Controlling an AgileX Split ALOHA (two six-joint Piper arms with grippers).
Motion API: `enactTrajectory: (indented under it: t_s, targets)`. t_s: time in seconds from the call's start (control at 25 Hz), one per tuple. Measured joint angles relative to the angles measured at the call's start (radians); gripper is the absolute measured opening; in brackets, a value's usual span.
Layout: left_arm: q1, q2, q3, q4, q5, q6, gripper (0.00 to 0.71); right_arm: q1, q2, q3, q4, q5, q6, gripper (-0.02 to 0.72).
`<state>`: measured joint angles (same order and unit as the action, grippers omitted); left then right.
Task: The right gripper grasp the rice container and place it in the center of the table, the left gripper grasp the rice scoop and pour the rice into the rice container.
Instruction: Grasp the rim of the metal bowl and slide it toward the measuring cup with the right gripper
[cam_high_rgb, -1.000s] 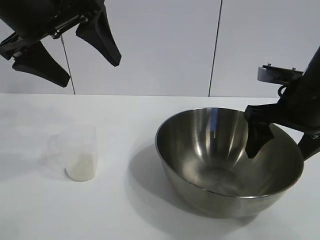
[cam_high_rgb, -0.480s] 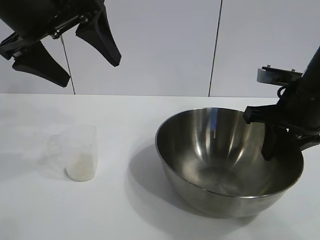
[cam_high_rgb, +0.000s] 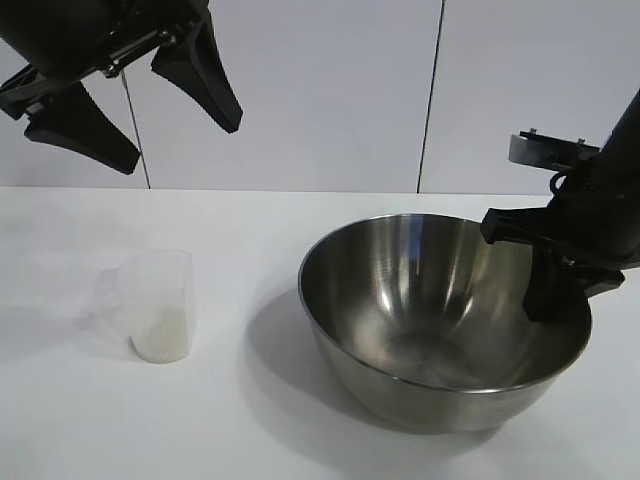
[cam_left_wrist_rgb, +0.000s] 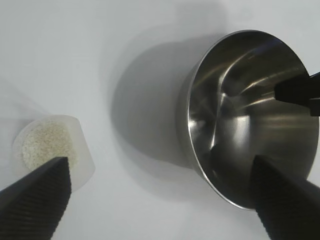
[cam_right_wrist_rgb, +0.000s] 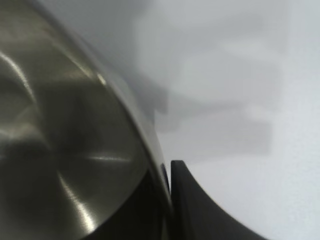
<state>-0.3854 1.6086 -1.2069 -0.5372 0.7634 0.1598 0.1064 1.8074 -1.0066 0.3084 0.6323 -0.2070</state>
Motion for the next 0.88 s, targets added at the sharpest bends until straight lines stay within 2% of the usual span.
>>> enactTrajectory:
  t_s: [0.28, 0.44, 0.64, 0.88]
  targets:
    - [0.0, 0.0, 0.0, 0.0, 0.0, 0.0, 0.694, -0.036, 0.0, 0.0, 0.093, 0.032, -0.088, 0.01]
    - [0.0, 0.0, 0.0, 0.0, 0.0, 0.0, 0.694, -0.087, -0.014, 0.0, 0.128, 0.042, -0.14, 0.011]
    - [0.0, 0.0, 0.0, 0.0, 0.0, 0.0, 0.694, -0.116, -0.028, 0.0, 0.169, 0.056, -0.175, 0.011]
    - [0.0, 0.0, 0.0, 0.001, 0.0, 0.0, 0.694, -0.116, -0.028, 0.003, 0.282, 0.072, -0.258, 0.011]
